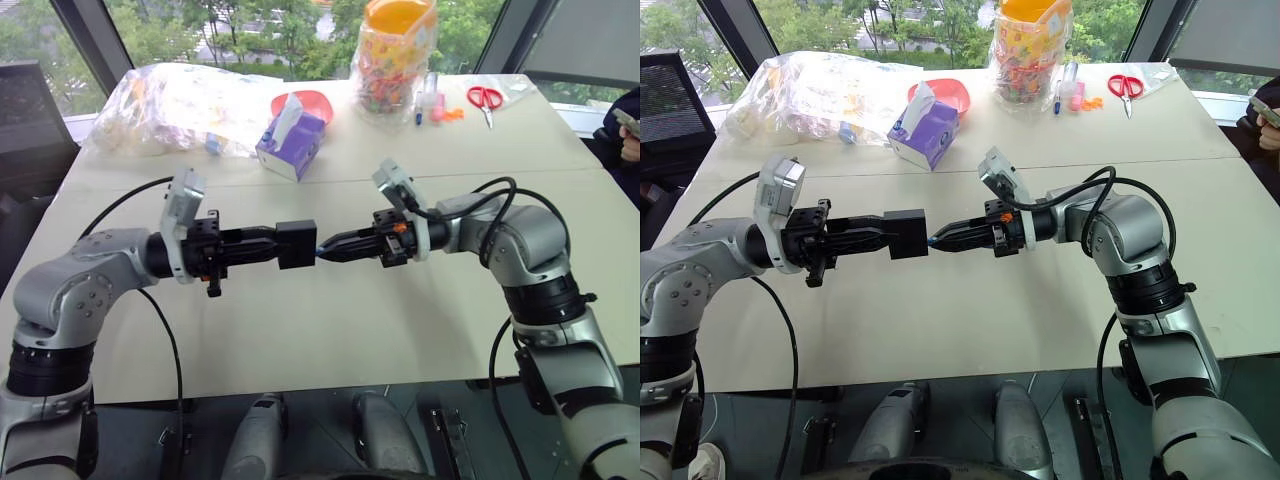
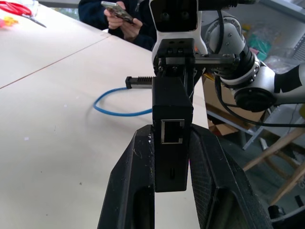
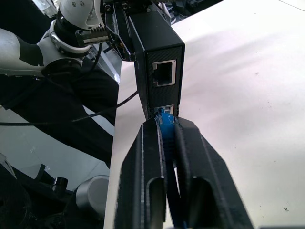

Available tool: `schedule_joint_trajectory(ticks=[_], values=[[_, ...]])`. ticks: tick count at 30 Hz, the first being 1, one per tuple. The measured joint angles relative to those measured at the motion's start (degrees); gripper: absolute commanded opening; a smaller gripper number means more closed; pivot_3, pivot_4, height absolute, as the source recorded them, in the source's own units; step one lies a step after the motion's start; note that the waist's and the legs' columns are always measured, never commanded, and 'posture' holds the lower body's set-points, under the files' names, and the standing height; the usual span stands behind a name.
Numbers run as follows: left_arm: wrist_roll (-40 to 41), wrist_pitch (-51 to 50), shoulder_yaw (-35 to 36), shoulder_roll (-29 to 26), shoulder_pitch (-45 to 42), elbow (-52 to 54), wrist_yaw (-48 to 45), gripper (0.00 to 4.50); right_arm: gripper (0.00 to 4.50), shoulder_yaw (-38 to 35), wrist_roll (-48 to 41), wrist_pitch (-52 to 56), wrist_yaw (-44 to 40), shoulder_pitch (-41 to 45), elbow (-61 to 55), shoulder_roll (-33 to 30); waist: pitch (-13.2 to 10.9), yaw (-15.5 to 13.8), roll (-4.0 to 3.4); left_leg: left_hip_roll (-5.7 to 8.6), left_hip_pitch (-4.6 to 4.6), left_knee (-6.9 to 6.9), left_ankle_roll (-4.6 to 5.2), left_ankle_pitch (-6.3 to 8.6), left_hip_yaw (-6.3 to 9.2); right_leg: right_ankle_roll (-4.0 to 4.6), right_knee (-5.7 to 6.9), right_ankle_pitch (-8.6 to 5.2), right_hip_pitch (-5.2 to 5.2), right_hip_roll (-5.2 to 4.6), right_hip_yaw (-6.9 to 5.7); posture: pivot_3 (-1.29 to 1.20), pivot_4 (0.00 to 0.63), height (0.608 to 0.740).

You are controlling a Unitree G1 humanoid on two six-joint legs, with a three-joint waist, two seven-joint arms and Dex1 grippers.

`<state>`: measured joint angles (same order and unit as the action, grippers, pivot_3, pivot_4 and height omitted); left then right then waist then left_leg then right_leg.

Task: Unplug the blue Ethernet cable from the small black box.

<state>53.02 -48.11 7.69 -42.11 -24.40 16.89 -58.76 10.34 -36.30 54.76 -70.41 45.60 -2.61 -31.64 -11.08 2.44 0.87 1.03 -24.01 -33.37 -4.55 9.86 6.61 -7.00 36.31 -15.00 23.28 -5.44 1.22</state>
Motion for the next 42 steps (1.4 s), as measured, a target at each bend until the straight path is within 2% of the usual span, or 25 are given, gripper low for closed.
schedule_joint_trajectory(ticks=[7, 11, 15, 18, 23, 26, 31, 35, 37, 42], values=[[-0.06, -0.01, -0.07, 0.0, -0.02, -0.04, -0.18, 0.43, 0.05, 0.41, 0.3, -0.97, -0.25, 0.0, 0.0, -0.34, 0.0, 0.0, 0.0, 0.0, 0.0, -0.02, 0.0, 0.0, 0.0, 0.0, 0.01, 0.0, 0.0, 0.0, 0.0, 0.0, 0.15, 0.726], [-0.23, -0.36, -0.28, -0.26, -0.05, -0.06, -0.11, 0.43, 0.05, 2.44, 3.28, -7.59, -1.57, 0.02, 1.15, -1.41, 0.0, 0.03, 0.0, 0.0, 0.0, -0.05, 0.0, 0.0, 0.0, 0.0, 0.02, 0.0, 0.0, 0.0, 0.0, 0.0, 0.15, 0.726], [-0.49, -0.37, 0.89, -2.41, 0.0, -0.54, -0.48, 0.43, 0.05, 2.54, 9.07, -12.99, -1.26, 0.02, 11.07, -4.87, 0.0, -0.18, 0.01, 0.01, -0.06, -0.21, 0.0, 0.0, -0.01, 0.01, 0.03, 0.0, -0.03, 0.0, 0.0, 0.0, 0.15, 0.726], [-0.36, -0.33, 2.4, -2.89, 0.08, -0.59, -0.52, 0.43, 0.05, 1.15, 11.45, -16.15, 0.11, 0.43, 18.55, -4.96, 0.0, -0.03, 0.0, 0.01, -0.09, -0.26, 0.0, 0.0, -0.02, 0.0, 0.04, 0.01, -0.03, 0.0, 0.01, 0.0, 0.15, 0.726], [-1.81, 1.0, 1.99, -1.84, 0.74, -0.49, 0.29, 0.43, 0.05, -2.73, 14.86, -22.32, 5.81, 4.34, 26.68, -2.32, 0.0, 0.25, -0.01, 0.0, -0.07, -0.28, 0.0, 0.0, -0.02, -0.02, 0.16, 0.03, 0.04, 0.01, 0.01, 0.0, 0.15, 0.726], [-7.7, 6.37, -1.06, 1.58, 0.95, -1.31, 2.33, 0.43, 0.05, -3.64, 19.59, -28.88, 14.99, 6.93, 34.28, 2.19, 0.0, 0.06, -0.01, 0.01, -0.07, -0.37, 0.0, 0.0, -0.02, -0.01, 0.2, 0.04, 0.0, 0.02, 0.02, 0.0, 0.15, 0.726], [-21.68, 20.73, -8.6, 10.5, -0.12, -9.49, 6.95, 0.43, 2.15, -5.66, 23.89, -33.99, 26.07, 9.15, 45.96, 6.84, 0.0, -0.78, -0.01, 0.06, -0.28, -0.6, 0.0, 0.0, -0.01, -0.16, 0.17, 0.15, 0.04, 0.01, 0.04, 0.0, 0.15, 0.726], [-28.86, 29.32, -9.57, 16.6, -3.66, -17.27, 12.06, 0.43, 4.35, -7.7, 24.74, -34.92, 28.59, 9.79, 47.46, 7.01, 0.0, -1.28, -0.03, 0.06, -0.35, -0.61, 0.01, -0.01, -0.01, -0.38, 0.17, 0.28, 0.13, 0.03, 0.06, 0.0, 0.15, 0.726], [-30.98, 32.62, -9.56, 19.4, -5.61, -21.7, 14.54, 0.43, 4.43, -9.08, 23.93, -32.64, 28.37, 9.31, 46.14, 6.85, 0.01, -1.3, -0.04, 0.06, -0.35, -0.61, 0.01, -0.01, -0.01, -0.39, 0.17, 0.29, 0.13, 0.03, 0.06, 0.0, 0.15, 0.726], [-37.98, 41.24, -9.87, 25.13, -8.68, -35.66, 20.69, 0.43, 4.43, -12.53, 18.21, -21.84, 26.4, 1.84, 32.6, 6.2, 0.01, -1.45, -0.04, 0.07, -0.36, -0.64, 0.04, 0.0, -0.01, -0.45, 0.19, 0.32, 0.1, 0.02, 0.06, 0.0, 0.15, 0.726]])
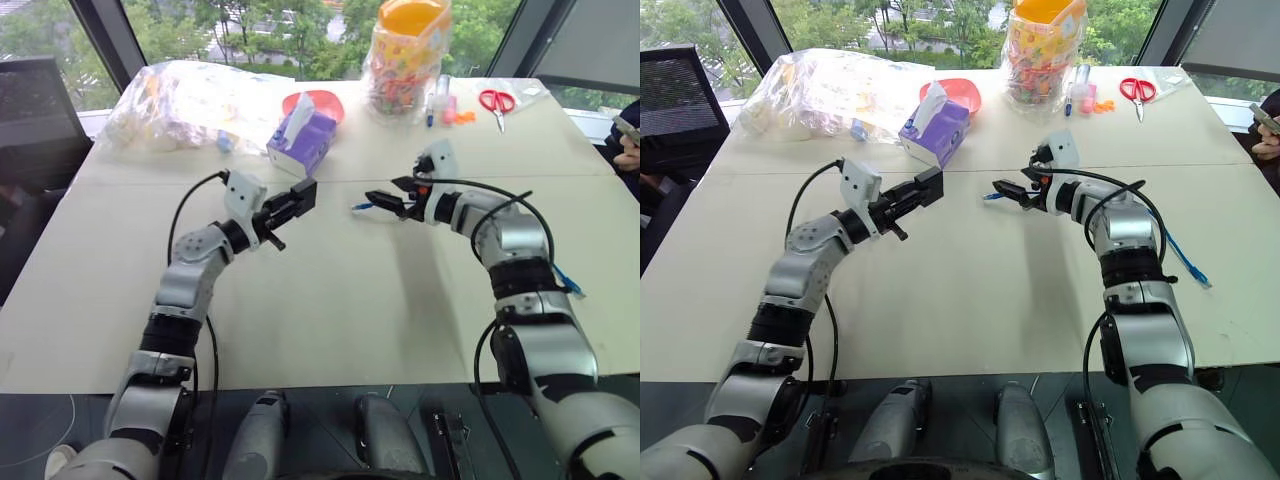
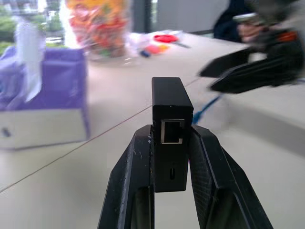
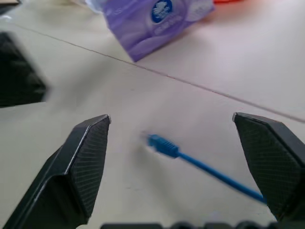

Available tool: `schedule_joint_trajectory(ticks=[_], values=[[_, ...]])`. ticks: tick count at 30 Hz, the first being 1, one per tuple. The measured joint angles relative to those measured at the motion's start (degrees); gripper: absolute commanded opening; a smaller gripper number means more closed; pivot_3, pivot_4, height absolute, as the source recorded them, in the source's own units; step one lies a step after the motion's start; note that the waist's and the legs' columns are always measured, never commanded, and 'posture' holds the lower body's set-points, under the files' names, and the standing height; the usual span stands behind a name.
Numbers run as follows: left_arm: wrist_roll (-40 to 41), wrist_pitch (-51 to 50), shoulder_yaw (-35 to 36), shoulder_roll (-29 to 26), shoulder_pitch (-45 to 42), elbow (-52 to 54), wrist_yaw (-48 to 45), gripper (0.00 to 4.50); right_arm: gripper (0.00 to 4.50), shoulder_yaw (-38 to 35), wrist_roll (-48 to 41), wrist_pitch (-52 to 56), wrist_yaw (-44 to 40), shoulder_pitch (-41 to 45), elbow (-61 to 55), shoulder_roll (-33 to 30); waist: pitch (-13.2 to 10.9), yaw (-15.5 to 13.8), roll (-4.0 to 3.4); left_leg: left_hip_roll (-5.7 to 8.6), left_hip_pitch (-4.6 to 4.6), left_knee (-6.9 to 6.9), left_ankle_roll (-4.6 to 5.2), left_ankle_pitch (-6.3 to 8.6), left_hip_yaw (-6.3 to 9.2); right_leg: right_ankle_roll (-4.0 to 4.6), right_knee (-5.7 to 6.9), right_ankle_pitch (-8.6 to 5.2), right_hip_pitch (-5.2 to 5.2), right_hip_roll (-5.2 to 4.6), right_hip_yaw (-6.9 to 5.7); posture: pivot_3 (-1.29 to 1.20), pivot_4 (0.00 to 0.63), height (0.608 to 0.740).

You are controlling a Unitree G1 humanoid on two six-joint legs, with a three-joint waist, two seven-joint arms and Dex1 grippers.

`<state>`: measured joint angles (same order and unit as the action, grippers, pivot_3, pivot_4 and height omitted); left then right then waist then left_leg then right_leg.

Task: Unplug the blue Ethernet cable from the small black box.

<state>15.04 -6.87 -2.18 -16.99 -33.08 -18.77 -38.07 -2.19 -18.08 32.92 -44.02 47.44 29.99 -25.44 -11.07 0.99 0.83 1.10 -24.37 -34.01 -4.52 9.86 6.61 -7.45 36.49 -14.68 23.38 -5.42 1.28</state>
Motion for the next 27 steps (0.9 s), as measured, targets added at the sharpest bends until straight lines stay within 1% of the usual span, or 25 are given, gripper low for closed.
schedule_joint_trajectory(ticks=[4, 8, 10, 11, 12, 15, 18, 20, 23, 27], values=[[-3.34, 4.43, -0.41, 2.14, -0.9, -6.58, 2.12, 0.43, 4.43, -2.63, -4.04, 8.57, 0.69, -7.9, -11.25, -0.81, 0.0, -0.03, 0.0, 0.0, 0.0, -0.02, 0.01, 0.01, 0.01, -0.01, 0.02, 0.01, 0.01, 0.0, 0.0, 0.0, 0.15, 0.726], [-4.86, 9.82, -0.35, 4.0, -1.24, -12.1, 3.3, 0.43, 4.43, -4.34, -6.78, 14.63, 2.78, -12.77, -19.97, -0.89, 0.02, 0.08, -0.03, 0.0, 0.03, -0.13, 0.01, 0.01, 0.0, -0.01, 0.08, 0.01, -0.01, 0.0, 0.01, 0.0, 0.15, 0.726], [-4.95, 11.4, -0.32, 4.16, -1.33, -13.6, 3.21, 1.46, 4.5, -4.66, -7.48, 16.02, 3.55, -13.39, -22.4, -0.89, 0.03, 0.08, -0.04, 0.0, 0.06, -0.2, 0.01, 0.0, 0.0, 0.0, 0.16, 0.02, -0.04, 0.0, 0.0, 0.0, 0.15, 0.726], [-5.11, 11.99, -0.34, 4.17, -1.3, -14.5, 3.07, 1.7, 4.5, -5.01, -7.95, 16.9, 4.04, -13.55, -23.79, -0.89, 0.04, 0.06, -0.05, 0.0, 0.1, -0.21, 0.02, 0.0, 0.0, 0.01, 0.18, 0.02, -0.07, 0.0, 0.01, 0.0, 0.15, 0.726], [-5.32, 12.08, -0.34, 4.15, -0.91, -15.42, 2.95, 2.21, 4.5, -5.16, -8.17, 17.39, 4.34, -13.58, -24.75, -0.89, 0.04, 0.11, -0.06, 0.0, 0.14, -0.21, 0.02, 0.0, 0.0, 0.01, 0.19, 0.02, -0.09, 0.0, 0.01, 0.0, 0.15, 0.726], [-5.72, 12.9, -0.35, 3.98, 0.16, -16.35, 2.58, 3.36, 4.5, -5.55, -8.96, 18.42, 5.11, -13.64, -25.96, -1.0, 0.05, 0.08, -0.06, 0.0, 0.14, -0.21, 0.03, 0.0, 0.0, 0.01, 0.23, 0.02, -0.08, 0.0, 0.0, 0.0, 0.15, 0.726], [-5.75, 11.97, -0.34, 2.56, 1.98, -13.54, 1.99, 4.47, 4.5, -5.49, -9.29, 19.23, 5.42, -13.89, -26.95, -1.4, 0.05, 0.36, -0.06, -0.01, 0.15, -0.18, 0.03, 0.0, 0.0, 0.02, 0.24, 0.02, -0.07, 0.0, 0.02, 0.0, 0.15, 0.726], [-5.14, 9.42, 0.04, 0.61, 4.43, -9.42, 1.29, 4.47, 4.5, -5.3, -9.39, 19.29, 5.29, -14.43, -28.19, -2.49, 0.05, 0.62, -0.07, -0.02, 0.16, -0.15, 0.03, 0.0, 0.0, 0.02, 0.29, 0.02, -0.04, 0.0, 0.01, 0.0, 0.15, 0.726], [-2.54, 3.94, 2.66, -2.93, 9.48, -2.11, 0.69, 4.47, 4.5, -4.84, -9.45, 19.26, 4.65, -16.31, -30.02, -4.1, 0.05, 1.26, -0.07, -0.02, 0.16, -0.14, 0.03, 0.0, 0.02, 0.03, 0.38, 0.01, -0.02, -0.01, 0.01, 0.0, 0.15, 0.726], [0.81, -3.45, 6.53, -6.94, 15.73, 8.42, 0.96, 4.47, 4.5, -4.81, -9.44, 19.22, 4.05, -19.97, -31.02, -5.79, 0.05, 1.36, -0.07, -0.02, 0.16, -0.16, 0.03, 0.0, 0.03, 0.06, 0.44, 0.0, -0.01, -0.02, 0.01, 0.0, 0.15, 0.726]])
